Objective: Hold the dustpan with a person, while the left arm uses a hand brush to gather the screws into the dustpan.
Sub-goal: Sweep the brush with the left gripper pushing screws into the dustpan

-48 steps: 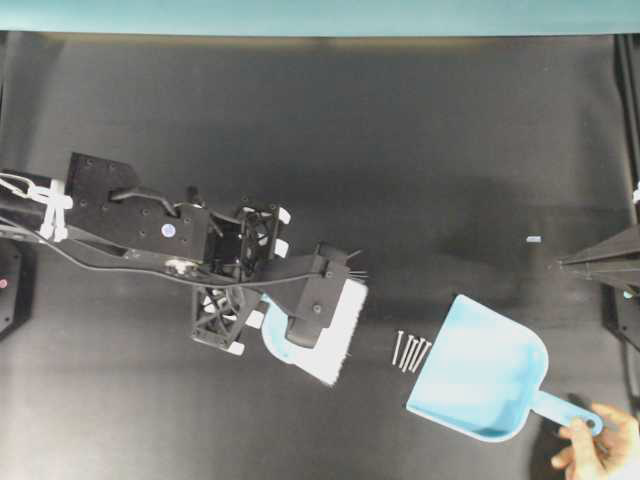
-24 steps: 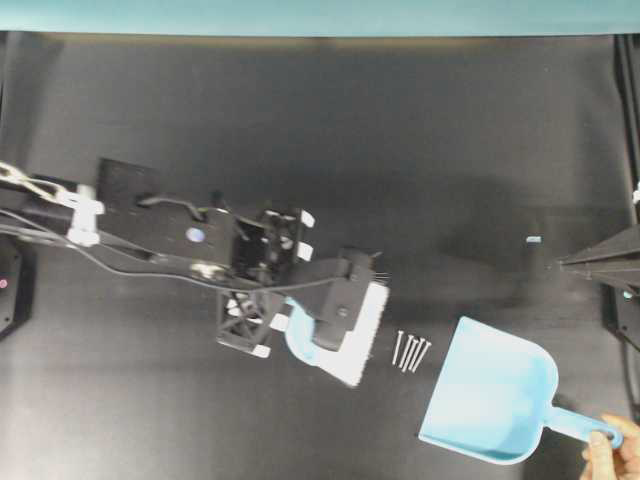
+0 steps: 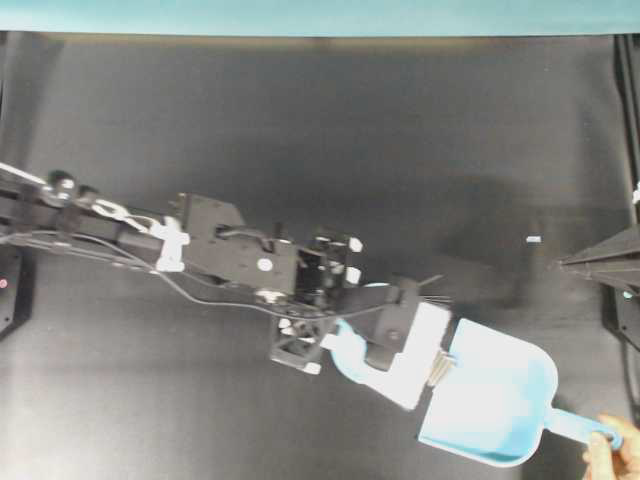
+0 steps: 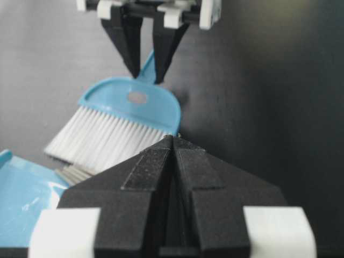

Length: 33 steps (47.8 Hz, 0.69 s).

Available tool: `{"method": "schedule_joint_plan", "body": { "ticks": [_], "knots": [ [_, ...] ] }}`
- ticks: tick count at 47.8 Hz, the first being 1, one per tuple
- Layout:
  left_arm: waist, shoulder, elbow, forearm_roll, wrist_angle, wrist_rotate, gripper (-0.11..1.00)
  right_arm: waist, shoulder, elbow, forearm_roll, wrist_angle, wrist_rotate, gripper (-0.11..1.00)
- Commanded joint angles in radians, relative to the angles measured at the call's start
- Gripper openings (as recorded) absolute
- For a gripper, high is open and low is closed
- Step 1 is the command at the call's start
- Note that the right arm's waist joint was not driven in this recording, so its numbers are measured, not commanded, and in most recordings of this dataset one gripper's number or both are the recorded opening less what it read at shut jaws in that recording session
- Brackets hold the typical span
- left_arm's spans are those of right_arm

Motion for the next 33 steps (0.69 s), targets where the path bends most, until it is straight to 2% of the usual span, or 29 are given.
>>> {"method": "schedule_joint_plan", "body": {
  "ticks": [1,23,33],
  "knots": [
    [-0.008,0.018,-0.063,0.003,-0.011,0.002,0.31,0.0,0.005,-0.005,0.002,-0.011,0.002,-0.01],
    [-0.031,0.15,-0.284,0.003,-0.014,0.015,0.31,0.0,0.003,-0.005,0.002,-0.011,0.002,-0.01],
    [-0.035,0.184,-0.357,0.003,-0.067,0.015,0.31,0.0,0.005,-0.005,0.002,-0.011,0.002,-0.01]
  ]
}}
